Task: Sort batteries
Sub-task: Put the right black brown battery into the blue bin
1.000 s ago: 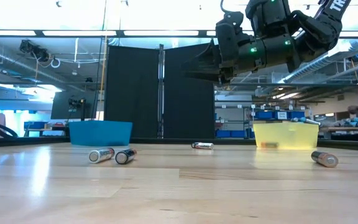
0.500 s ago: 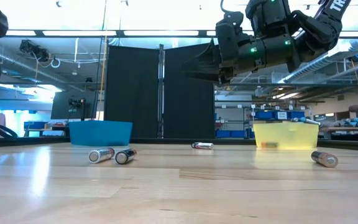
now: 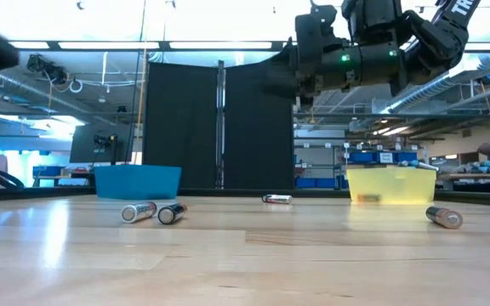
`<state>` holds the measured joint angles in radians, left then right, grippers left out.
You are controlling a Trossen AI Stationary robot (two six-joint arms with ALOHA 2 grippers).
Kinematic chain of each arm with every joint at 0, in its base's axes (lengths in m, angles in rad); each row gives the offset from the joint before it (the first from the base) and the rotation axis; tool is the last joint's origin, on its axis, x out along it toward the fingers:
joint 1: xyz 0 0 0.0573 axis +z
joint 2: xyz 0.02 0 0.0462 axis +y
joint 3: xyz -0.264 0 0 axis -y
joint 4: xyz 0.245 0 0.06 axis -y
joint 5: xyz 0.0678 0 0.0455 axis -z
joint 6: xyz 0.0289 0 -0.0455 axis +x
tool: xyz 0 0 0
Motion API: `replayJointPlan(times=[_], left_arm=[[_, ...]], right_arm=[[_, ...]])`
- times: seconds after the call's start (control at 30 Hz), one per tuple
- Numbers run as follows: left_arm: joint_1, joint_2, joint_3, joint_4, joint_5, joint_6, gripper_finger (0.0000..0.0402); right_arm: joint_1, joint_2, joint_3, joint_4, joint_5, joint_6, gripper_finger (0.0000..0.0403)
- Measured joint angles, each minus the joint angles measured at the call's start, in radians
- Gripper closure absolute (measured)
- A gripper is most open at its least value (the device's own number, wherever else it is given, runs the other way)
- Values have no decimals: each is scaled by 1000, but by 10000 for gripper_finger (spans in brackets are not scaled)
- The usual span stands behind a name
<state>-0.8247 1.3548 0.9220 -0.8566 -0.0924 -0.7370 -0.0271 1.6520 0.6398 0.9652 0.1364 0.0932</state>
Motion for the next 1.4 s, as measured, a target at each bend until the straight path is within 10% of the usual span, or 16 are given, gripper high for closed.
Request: replayJointPlan(times=[0.23,0.5,1.03,1.4], left_arm=[[120,-78,-60,212,-44,193,395],[306,-136,-216,623,29,502,398],[567,-132,-601,1480,157,604,399],[583,-132,-606,1465,120,582,390]], right_arm=[[-11,0,0,-56,0,121,227],[-7,-26,0,-178,-34,128,387],[91,-207,285,-1231,75,222,378],[358,-130,420,-1509,-85,460,347]])
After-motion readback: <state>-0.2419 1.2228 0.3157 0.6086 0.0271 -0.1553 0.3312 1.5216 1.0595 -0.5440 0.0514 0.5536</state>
